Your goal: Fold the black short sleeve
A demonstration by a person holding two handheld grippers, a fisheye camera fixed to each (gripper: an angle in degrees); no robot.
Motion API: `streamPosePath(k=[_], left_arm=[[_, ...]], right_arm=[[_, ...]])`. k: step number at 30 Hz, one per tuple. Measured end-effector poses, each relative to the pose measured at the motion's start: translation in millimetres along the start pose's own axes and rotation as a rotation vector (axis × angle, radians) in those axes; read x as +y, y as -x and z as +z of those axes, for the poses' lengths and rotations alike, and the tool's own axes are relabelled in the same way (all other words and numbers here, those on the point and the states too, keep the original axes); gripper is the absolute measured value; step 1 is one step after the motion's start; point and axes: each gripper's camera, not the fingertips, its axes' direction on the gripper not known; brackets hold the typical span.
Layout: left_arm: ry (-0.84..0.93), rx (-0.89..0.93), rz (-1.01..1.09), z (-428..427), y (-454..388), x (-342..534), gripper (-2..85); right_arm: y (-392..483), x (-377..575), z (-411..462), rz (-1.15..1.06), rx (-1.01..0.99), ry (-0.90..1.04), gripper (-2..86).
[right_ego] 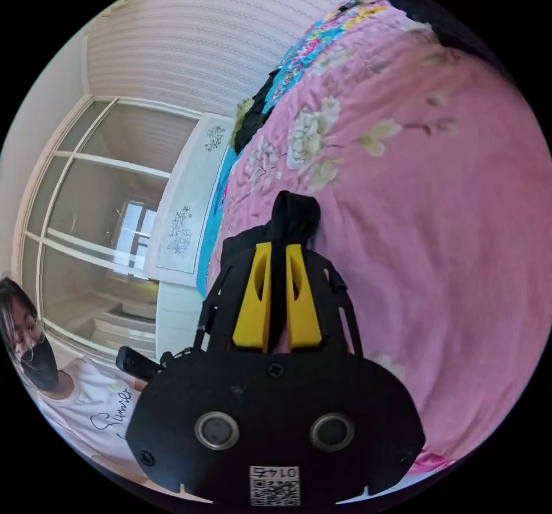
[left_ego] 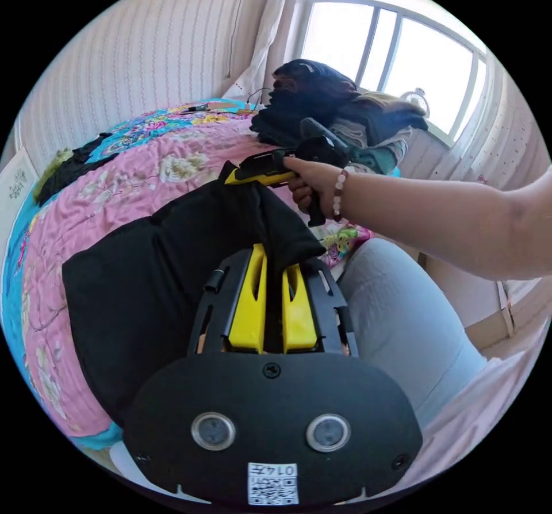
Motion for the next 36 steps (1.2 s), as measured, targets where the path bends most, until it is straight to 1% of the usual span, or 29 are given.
streamPosePath(k=[3,5,7,11,15,17,20,22,24,26,29,31,34,36], left_arm=[[-0.099,-0.004,-0.108,-41.9,50.0,5.3,3.1],[-0.127,-0.019,-0.160,-62.8,79.2,12.8,3.0],[-0.136,-0.037,-0.192,-80.4,102.8,20.4,2.9],[-0.137,-0.128,-0.245,-109.4,139.2,39.0,3.0],[-0.126,-0.180,-0.391,-120.1,178.6,63.2,3.2],[-0.124,-0.211,-0.429,-119.7,193.7,75.1,3.2],[-0.033,-0.288,-0.462,-112.7,216.6,86.7,3.7],[0.010,-0.292,-0.511,-112.5,231.7,92.4,4.3],[0.096,-0.265,-0.564,-111.4,250.5,96.8,6.0],[0.164,-0.259,-0.557,-111.4,259.4,98.1,6.3],[0.156,-0.192,-0.570,-116.8,271.8,102.9,6.7],[0.147,-0.159,-0.574,-118.4,277.4,101.5,7.6],[0.127,-0.198,-0.581,-109.3,283.8,94.7,10.6],[0.159,-0.171,-0.597,-81.9,291.2,87.8,13.2]], right_arm=[[48.9,-13.6,17.3,-0.140,0.014,0.073,2.8],[79.1,-20.3,33.8,-0.216,0.005,0.122,2.6],[107.5,-25.3,55.5,-0.279,0.003,0.171,2.5],[162.5,-29.2,123.4,-0.378,0.041,0.290,2.5],[208.4,-24.4,203.5,-0.442,0.117,0.418,2.9],[223.2,-21.7,237.3,-0.451,0.150,0.467,3.3],[242.8,-16.6,282.4,-0.456,0.167,0.486,4.6],[252.7,-12.6,306.1,-0.458,0.177,0.502,5.8],[263.7,-7.3,330.9,-0.462,0.255,0.527,7.6],[273.6,-3.8,338.4,-0.482,0.245,0.538,8.7],[291.9,-1.2,333.3,-0.506,0.161,0.507,9.0],[302.4,-1.6,329.6,-0.517,0.162,0.490,8.5],[316.7,-1.4,337.5,-0.528,0.309,0.500,8.3],[326.6,3.2,356.4,-0.511,0.436,0.512,10.3]])
